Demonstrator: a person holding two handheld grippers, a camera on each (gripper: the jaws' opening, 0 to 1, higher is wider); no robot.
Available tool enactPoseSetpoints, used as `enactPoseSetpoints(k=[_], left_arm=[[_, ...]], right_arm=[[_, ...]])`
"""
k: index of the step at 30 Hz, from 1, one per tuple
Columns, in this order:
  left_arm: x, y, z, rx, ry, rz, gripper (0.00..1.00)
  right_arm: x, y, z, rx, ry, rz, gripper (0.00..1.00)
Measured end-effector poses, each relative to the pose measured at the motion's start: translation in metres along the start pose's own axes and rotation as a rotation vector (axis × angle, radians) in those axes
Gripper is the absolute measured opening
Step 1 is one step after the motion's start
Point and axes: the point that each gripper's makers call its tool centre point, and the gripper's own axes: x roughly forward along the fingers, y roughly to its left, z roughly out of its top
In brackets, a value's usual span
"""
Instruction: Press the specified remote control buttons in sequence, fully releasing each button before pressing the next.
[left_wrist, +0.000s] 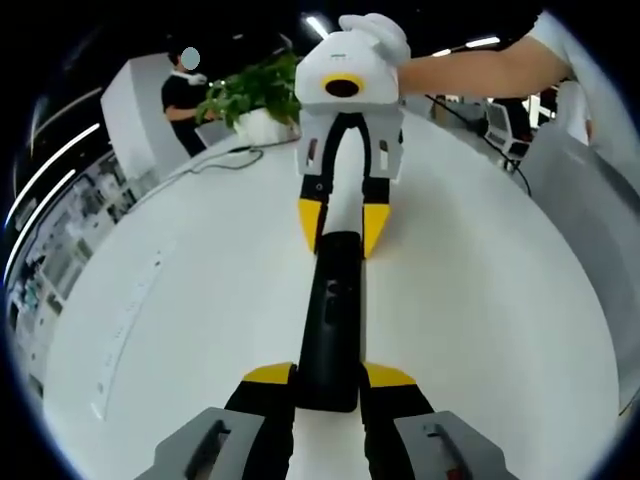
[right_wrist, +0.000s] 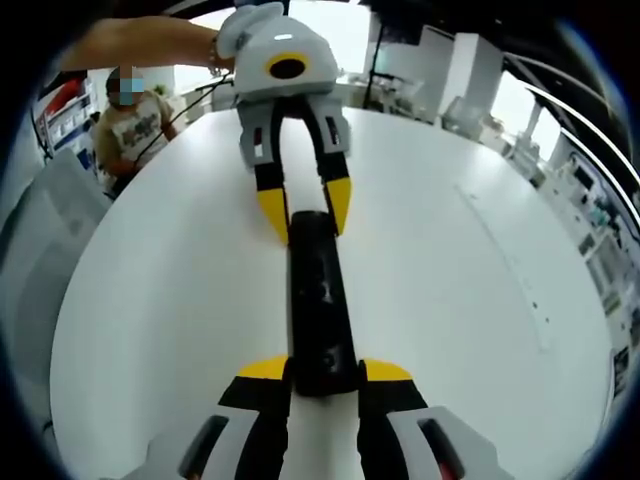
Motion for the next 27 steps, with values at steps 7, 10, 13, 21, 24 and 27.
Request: enactPoseSetpoints(k=[7,10,13,21,24,27], left_arm=[[-0.0004,0.0012,0.0005,-0.001,-0.004,0.017,0.25],[-0.001,0.0047,-0.0002,-0.035,-0.014,0.042,0.28],[-0.0012,0.0047,-0.0009,-0.047,-0.026,0.042,0.27],[-0.0014,0.0065,-0.0014,-0.072,-0.044,0.056,0.28],[-0.001,0.0044,0.0006,-0.083,-0.056,0.054,0.29],[-0.0011,0.0003,0.0043,-0.094,-0.083,0.043,0.29]], right_arm=[[0.0002,-0.0008,0.0004,-0.002,-0.003,-0.004,0.26],[0.0002,-0.0004,0.0004,0.007,-0.006,-0.002,0.27],[-0.0001,-0.0012,0.0001,0.01,-0.01,-0.007,0.28],[-0.0003,-0.002,0.0001,0.015,-0.015,-0.019,0.29],[-0.0008,-0.0005,0.0008,0.027,-0.028,-0.018,0.29],[-0.0024,-0.0008,0.0036,0.04,-0.051,-0.025,0.3]])
